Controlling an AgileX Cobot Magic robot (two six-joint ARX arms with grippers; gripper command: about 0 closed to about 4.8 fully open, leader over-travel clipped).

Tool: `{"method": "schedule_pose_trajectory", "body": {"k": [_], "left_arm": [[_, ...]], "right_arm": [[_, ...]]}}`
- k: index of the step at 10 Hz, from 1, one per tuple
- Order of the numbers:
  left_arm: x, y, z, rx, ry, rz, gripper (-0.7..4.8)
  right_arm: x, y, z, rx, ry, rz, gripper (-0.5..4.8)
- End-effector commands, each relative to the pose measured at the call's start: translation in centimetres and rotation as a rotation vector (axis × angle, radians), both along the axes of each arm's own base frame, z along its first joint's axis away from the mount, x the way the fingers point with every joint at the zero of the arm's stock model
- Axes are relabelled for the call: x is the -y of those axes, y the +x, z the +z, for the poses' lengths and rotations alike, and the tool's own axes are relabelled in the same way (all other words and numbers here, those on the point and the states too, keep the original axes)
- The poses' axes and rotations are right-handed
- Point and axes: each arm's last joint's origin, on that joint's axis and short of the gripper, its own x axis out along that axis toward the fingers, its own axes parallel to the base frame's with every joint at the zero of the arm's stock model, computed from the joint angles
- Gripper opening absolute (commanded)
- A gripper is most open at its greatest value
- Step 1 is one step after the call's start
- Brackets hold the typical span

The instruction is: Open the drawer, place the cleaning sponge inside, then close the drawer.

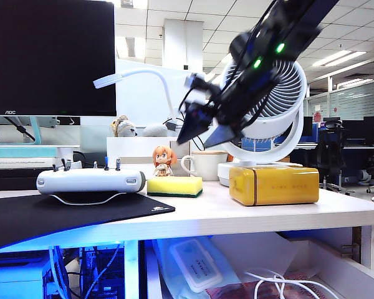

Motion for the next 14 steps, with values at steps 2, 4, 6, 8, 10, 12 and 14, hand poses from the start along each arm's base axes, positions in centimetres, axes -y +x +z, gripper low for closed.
{"method": "schedule_pose_trajectory", "body": {"k": [2, 4, 6, 8, 10, 12, 14], "left_arm": [[0.3, -0.9, -1.1, -0.162, -0.028, -0.223, -0.06], [0.4, -1.2, -1.2, -0.191, -0.044, -0.278, -0.06], [0.4, -1.2, -1.3, -0.201, -0.043, -0.281, -0.06], [0.4, -1.2, -1.3, -0.199, -0.04, -0.271, -0.06], [0.4, -1.2, -1.3, -0.198, -0.04, -0.271, -0.06], [0.4, -1.2, -1.3, -0.198, -0.04, -0.271, -0.06], [0.4, -1.2, -1.3, -0.201, -0.039, -0.272, -0.06]], "right_arm": [[-1.1, 2.3, -1.9, 0.009, 0.029, 0.035, 4.79], [-1.4, 2.8, -2.6, 0.024, 0.052, 0.047, 4.79], [-1.6, 3.2, -3.5, 0.014, 0.062, 0.052, 4.79], [-1.9, 3.4, -5.2, -0.008, 0.038, 0.038, 4.79], [-2.8, 3.3, -7.5, -0.049, 0.003, 0.033, 4.79], [-3.8, 2.7, -7.8, -0.062, -0.054, 0.014, 4.79], [-4.2, 2.5, -6.9, -0.066, -0.057, 0.022, 2.53]]}}
